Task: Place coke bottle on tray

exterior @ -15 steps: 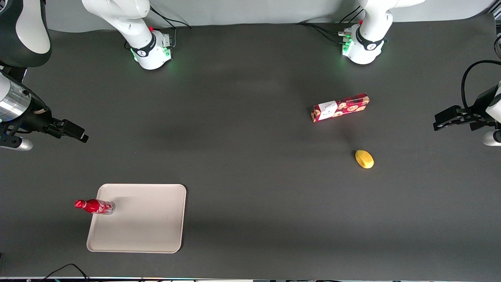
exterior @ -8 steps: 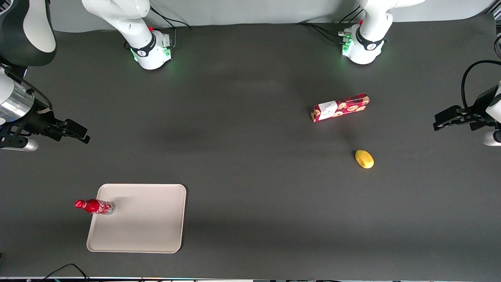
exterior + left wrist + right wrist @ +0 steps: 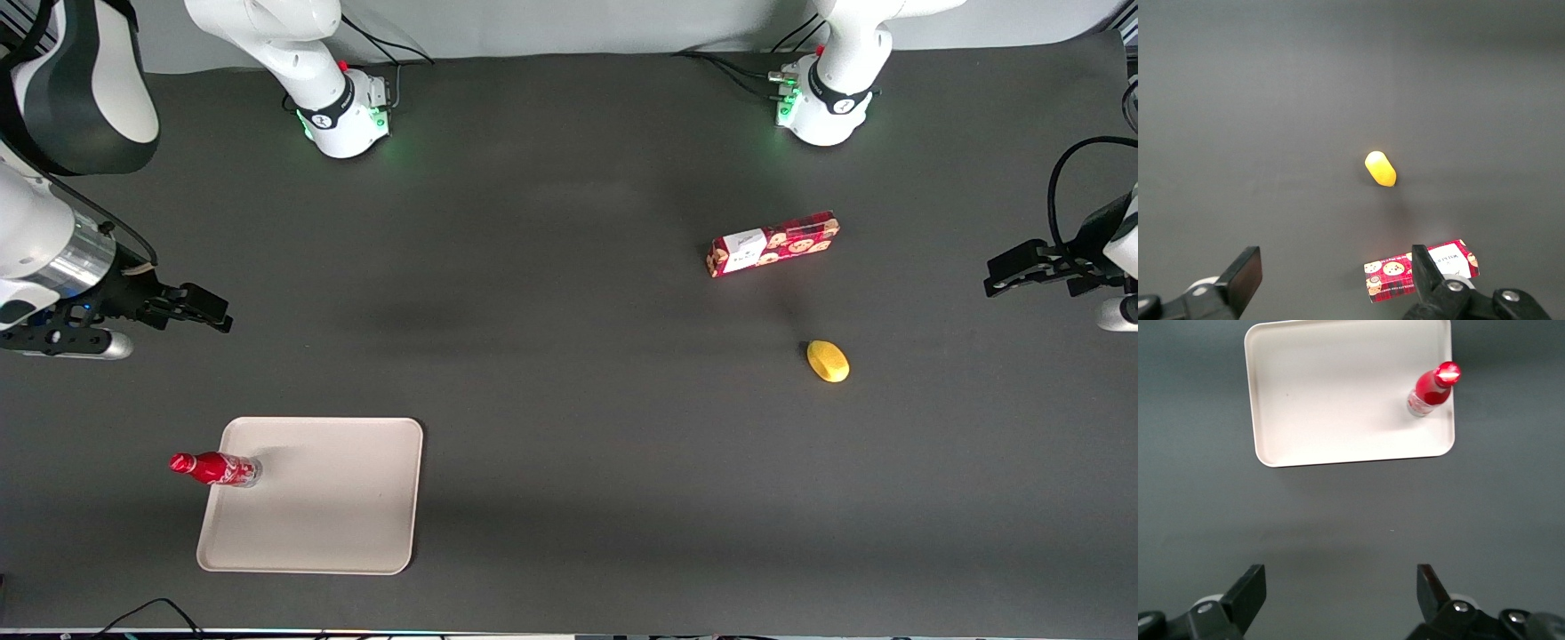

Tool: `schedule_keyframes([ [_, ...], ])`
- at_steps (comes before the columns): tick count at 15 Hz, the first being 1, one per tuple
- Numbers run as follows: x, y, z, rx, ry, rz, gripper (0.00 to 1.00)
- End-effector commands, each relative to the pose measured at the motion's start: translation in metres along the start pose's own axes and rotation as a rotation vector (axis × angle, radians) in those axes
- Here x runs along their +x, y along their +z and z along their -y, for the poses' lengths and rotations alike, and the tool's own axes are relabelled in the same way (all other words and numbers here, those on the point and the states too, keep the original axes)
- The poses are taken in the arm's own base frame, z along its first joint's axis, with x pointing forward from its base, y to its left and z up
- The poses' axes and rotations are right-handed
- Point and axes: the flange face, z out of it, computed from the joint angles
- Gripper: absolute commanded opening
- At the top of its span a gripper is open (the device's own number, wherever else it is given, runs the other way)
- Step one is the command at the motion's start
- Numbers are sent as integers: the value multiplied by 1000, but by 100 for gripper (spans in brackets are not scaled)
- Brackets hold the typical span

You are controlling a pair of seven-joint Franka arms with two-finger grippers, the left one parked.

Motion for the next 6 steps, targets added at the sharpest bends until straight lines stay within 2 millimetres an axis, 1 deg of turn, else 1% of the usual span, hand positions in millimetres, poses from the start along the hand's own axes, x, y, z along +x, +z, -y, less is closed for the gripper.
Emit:
schedule_keyframes([
  [1,5,-8,-1,-18,21,-7,100],
  [6,7,-9,-5,-15,23,-9,100],
])
